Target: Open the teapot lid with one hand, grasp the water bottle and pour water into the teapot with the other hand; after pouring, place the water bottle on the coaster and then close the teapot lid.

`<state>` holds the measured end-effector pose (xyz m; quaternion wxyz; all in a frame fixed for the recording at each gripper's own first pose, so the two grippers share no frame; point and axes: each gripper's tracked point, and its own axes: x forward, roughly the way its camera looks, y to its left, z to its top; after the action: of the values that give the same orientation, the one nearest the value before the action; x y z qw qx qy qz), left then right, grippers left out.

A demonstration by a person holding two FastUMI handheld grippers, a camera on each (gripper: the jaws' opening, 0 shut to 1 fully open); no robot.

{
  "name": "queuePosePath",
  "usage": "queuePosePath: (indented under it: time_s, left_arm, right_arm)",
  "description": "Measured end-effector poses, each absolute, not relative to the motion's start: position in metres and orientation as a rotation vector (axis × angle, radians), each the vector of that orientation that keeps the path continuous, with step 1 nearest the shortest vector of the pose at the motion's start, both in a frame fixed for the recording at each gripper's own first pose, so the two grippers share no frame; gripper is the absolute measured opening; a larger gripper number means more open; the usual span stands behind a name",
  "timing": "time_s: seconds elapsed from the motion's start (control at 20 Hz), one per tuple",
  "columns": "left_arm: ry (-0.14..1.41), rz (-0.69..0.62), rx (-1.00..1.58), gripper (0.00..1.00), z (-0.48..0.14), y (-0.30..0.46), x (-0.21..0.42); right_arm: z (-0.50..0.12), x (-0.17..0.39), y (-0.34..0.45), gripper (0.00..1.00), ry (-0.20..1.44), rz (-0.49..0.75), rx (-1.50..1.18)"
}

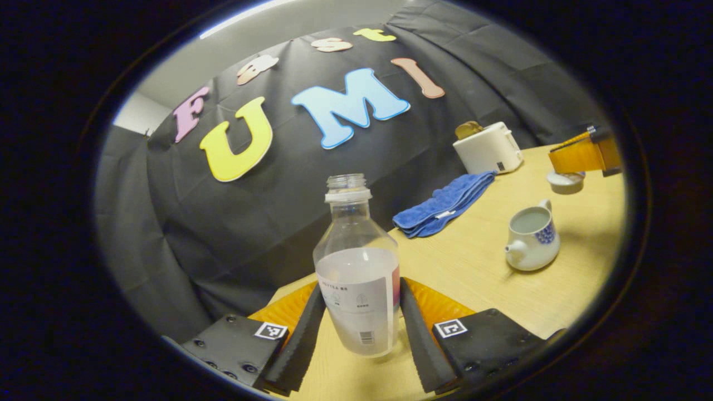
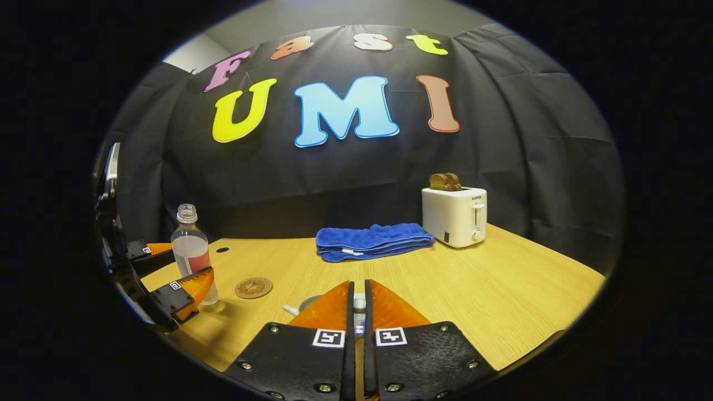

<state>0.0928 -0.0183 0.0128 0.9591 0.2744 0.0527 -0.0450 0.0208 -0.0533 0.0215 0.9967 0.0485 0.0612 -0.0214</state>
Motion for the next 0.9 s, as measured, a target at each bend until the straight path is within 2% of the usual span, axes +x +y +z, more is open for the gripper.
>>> queuePosePath:
  time_s: [0.9]
  left_arm:
    - [0.068,-0.257,1.135,0.87,0.022,-0.08,0.1]
  right_arm:
    - [0.006,-0.007,-0.107,0.06,0.133,-0.131,0.146]
